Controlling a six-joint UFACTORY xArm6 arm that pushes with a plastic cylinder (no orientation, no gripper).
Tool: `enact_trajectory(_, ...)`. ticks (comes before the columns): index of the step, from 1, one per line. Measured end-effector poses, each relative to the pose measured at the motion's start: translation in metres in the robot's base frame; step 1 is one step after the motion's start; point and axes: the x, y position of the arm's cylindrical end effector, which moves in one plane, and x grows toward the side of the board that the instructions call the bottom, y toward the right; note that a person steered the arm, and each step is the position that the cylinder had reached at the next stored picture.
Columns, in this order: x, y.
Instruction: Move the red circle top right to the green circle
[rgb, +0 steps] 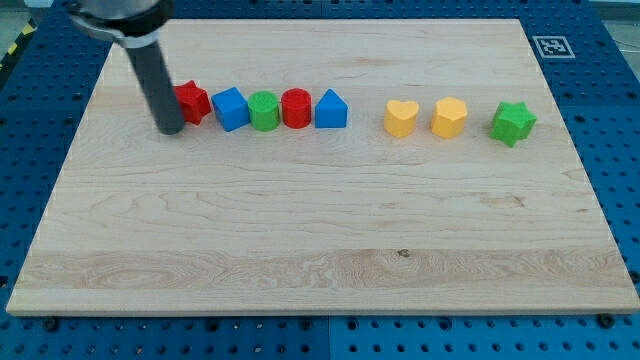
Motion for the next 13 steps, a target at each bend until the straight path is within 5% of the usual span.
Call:
enact_trajectory(1,-0.001,-0.045)
enact_trajectory(3,-0.069,-0.058)
enact_trajectory(6,-0.110,0.075)
enact_trajectory(9,-0.034,0.135)
enact_trajectory(11,-0.063,0.135)
enact_trajectory(13,0.029,0.158)
